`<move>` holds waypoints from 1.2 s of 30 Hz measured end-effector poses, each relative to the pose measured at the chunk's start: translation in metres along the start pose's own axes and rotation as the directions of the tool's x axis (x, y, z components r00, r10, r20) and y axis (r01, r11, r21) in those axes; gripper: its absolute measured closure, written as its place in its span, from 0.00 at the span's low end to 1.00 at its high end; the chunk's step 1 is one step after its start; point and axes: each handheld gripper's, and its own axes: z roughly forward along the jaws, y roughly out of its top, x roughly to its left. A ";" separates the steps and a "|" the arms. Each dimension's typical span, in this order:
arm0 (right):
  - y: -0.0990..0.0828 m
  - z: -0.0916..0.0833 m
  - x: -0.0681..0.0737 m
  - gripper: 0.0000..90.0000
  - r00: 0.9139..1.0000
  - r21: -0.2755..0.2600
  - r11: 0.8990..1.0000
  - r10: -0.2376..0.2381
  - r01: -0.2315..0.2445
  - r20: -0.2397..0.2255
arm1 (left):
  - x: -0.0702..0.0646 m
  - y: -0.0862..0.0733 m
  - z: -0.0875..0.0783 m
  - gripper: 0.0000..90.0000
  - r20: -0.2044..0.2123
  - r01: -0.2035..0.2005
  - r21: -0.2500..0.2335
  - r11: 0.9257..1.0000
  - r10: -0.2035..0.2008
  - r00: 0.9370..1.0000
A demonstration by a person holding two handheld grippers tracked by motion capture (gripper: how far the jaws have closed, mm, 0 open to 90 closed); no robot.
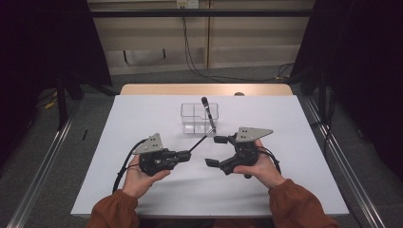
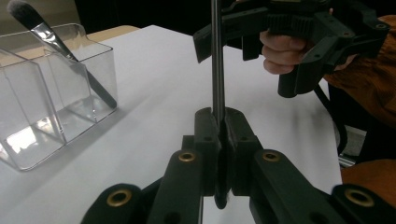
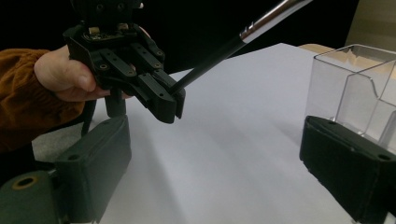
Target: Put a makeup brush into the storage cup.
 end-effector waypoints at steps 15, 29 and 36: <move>0.002 0.004 -0.002 0.34 1.000 -0.019 1.000 0.022 -0.022 -0.015 | -0.005 -0.009 0.008 0.95 0.018 -0.017 0.044 0.999 0.016 1.000; 0.002 0.005 -0.005 0.69 0.996 -0.042 0.997 0.069 -0.072 -0.059 | -0.003 -0.010 0.009 0.95 0.017 -0.029 0.060 0.998 0.028 0.999; 0.003 0.002 -0.006 0.80 0.993 -0.058 0.995 0.080 -0.085 -0.081 | -0.005 -0.011 0.014 0.95 0.033 -0.033 0.071 0.997 0.031 0.999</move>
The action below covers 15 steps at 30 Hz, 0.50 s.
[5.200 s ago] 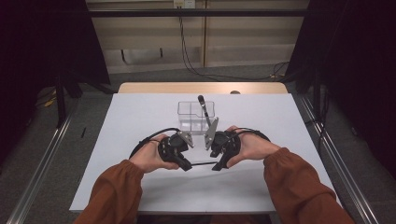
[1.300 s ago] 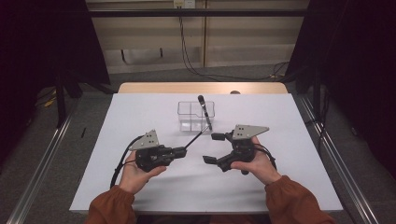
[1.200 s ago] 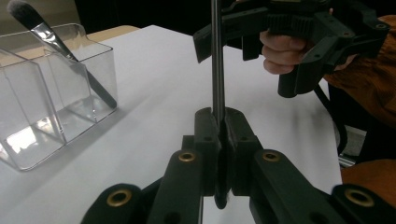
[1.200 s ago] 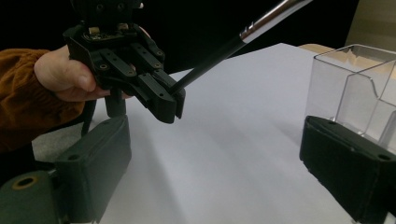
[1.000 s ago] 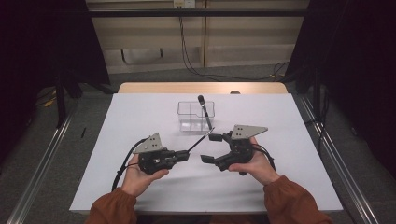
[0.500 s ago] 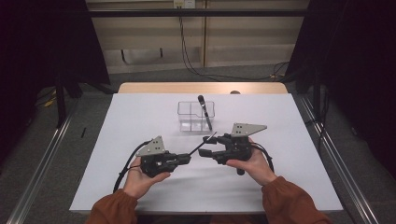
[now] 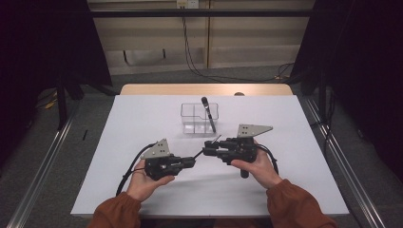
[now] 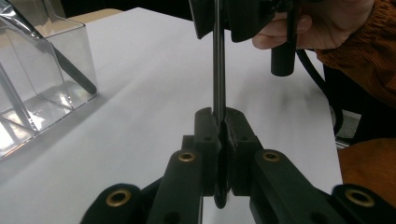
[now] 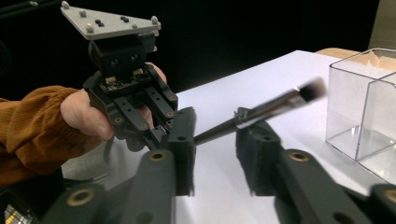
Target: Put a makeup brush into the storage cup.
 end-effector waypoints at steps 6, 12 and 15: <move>0.000 0.000 0.000 0.89 0.999 -0.008 1.000 0.021 -0.021 -0.045 | -0.002 -0.001 0.003 0.94 0.005 -0.008 0.018 1.000 0.008 1.000; 0.000 0.001 0.000 0.91 0.995 -0.020 0.998 0.054 -0.056 -0.081 | -0.004 -0.002 0.007 0.94 0.011 -0.019 0.026 0.999 0.019 1.000; 0.000 0.000 -0.001 0.92 0.993 -0.028 0.997 0.070 -0.073 -0.092 | -0.004 -0.002 0.008 0.94 0.015 -0.021 0.030 0.999 0.020 1.000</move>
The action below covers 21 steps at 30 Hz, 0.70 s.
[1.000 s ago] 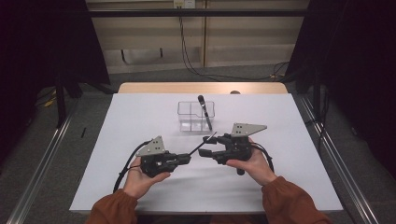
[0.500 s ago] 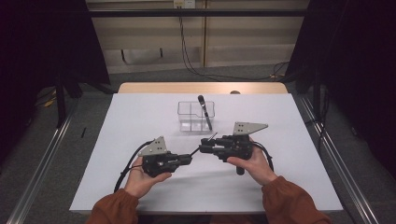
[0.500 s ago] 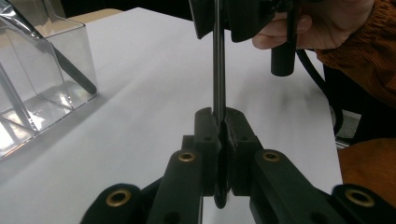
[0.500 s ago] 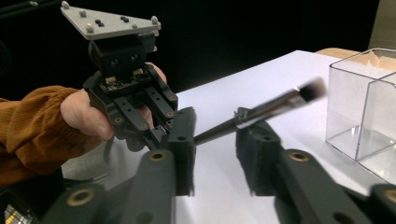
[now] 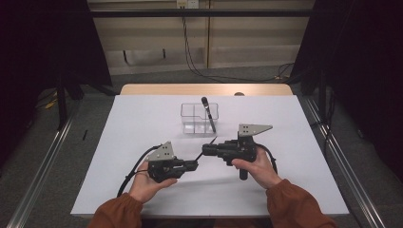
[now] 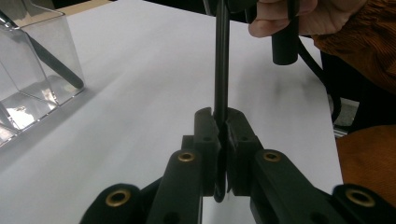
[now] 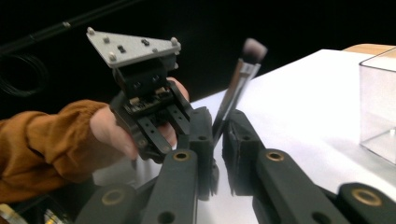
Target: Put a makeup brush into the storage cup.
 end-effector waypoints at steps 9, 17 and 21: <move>0.000 -0.001 0.000 0.95 0.999 0.005 0.999 0.040 -0.040 -0.031 | 0.001 0.000 -0.003 0.85 -0.014 0.001 -0.002 1.000 -0.001 1.000; 0.001 -0.004 -0.001 0.95 0.999 0.020 0.999 0.038 -0.038 -0.020 | 0.000 0.000 -0.001 0.70 -0.048 0.011 -0.013 1.000 -0.012 0.999; 0.003 -0.007 -0.003 0.95 0.999 0.040 0.998 0.038 -0.039 0.006 | 0.000 0.000 -0.003 0.61 -0.074 0.018 -0.019 1.000 -0.019 0.997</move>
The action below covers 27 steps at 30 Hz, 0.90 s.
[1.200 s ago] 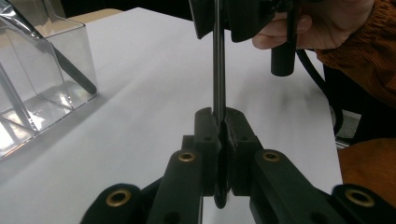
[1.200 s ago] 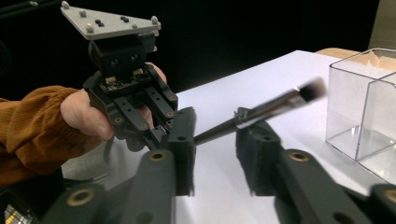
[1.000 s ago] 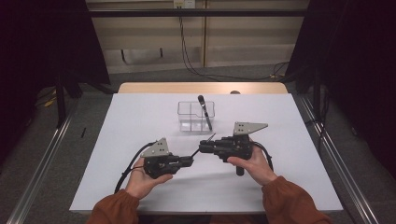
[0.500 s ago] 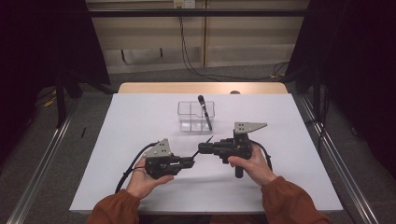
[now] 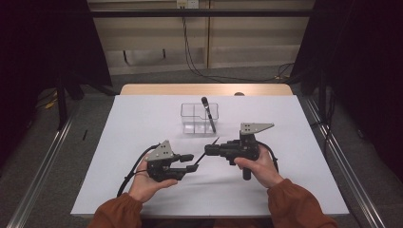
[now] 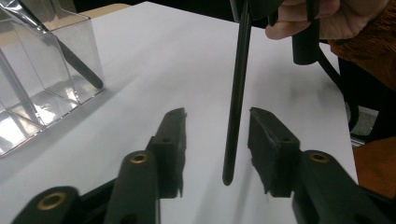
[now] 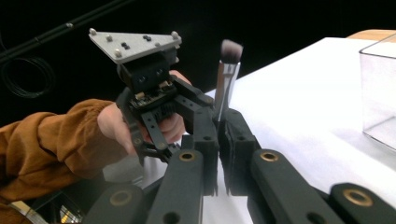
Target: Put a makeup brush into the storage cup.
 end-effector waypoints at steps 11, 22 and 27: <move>0.005 -0.007 -0.001 0.95 0.999 0.029 0.999 -0.017 0.016 0.046 | 0.003 -0.001 -0.008 0.34 -0.085 0.045 -0.038 0.998 -0.048 0.995; 0.009 -0.012 -0.002 0.95 0.997 0.042 0.999 -0.021 0.018 0.074 | 0.003 0.001 -0.025 0.15 -0.143 0.066 -0.069 0.995 -0.075 0.987; 0.011 -0.016 -0.001 0.95 0.995 0.054 0.998 -0.046 0.042 0.085 | 0.001 0.000 -0.033 0.08 -0.181 0.079 -0.071 0.994 -0.091 0.979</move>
